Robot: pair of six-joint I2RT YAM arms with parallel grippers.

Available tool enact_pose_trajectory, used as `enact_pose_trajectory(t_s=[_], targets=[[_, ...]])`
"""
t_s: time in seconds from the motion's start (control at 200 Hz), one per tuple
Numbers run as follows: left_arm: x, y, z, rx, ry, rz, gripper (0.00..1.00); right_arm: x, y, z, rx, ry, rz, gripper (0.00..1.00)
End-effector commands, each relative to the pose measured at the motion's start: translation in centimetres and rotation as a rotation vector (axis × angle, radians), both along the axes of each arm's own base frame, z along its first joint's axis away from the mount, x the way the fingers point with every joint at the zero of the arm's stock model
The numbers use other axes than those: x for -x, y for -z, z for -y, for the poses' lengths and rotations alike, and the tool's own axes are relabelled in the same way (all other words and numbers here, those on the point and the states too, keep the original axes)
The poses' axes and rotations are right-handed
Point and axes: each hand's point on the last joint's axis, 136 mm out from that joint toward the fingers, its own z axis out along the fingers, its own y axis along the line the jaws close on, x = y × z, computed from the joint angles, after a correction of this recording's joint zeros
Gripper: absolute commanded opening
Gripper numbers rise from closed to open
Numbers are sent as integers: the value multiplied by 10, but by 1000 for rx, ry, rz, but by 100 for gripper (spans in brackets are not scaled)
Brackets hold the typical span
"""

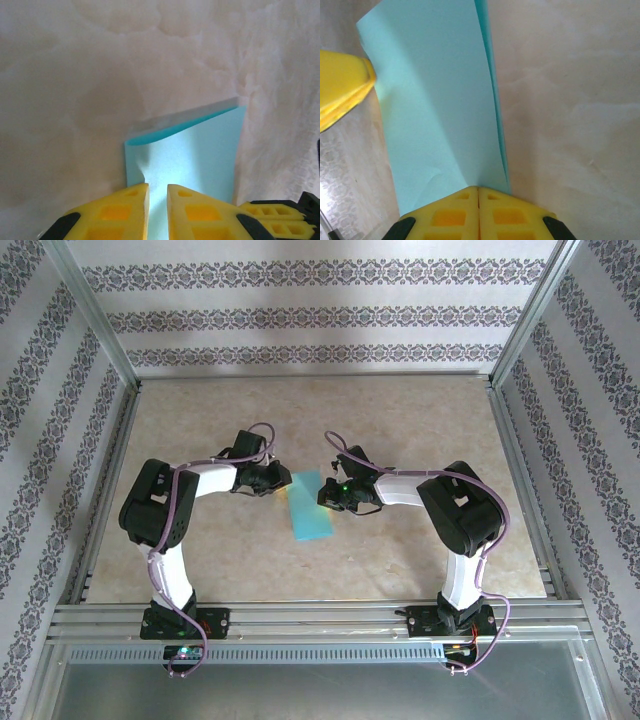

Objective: Fold a paper plane with a square sheet of paper (pick it up from the middle)
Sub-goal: First fold the square sheet of paper in half at the center of the table.

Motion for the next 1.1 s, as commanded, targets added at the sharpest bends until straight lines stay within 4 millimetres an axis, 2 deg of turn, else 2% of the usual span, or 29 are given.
enact_pose_trajectory(t_s=[0.0,0.11,0.215,0.325,0.46,0.585,0.705,0.824,0.939,1.009,1.099], targets=[[4,-35,10,70,16,54,17,74,91,95,424,64,-293,8],[22,-40,27,123,26,36,18,74,93,94,423,66,-299,8],[40,-29,42,145,42,-11,18,75,93,94,423,67,-301,8],[51,-12,45,132,39,-47,18,75,95,95,425,67,-306,8],[56,7,40,109,16,-77,18,77,96,95,426,64,-308,8],[59,26,19,0,-27,-102,18,78,96,98,436,66,-309,8],[58,34,-4,-76,-57,-114,18,78,96,100,446,66,-306,8],[51,33,-25,-111,-75,-113,18,79,97,102,456,69,-304,8],[40,21,-39,-134,-83,-86,18,78,96,103,459,71,-302,8],[33,6,-37,-121,-70,-59,18,78,95,103,458,71,-299,8],[26,-20,-19,-31,-46,-7,18,77,95,103,458,71,-297,8]])
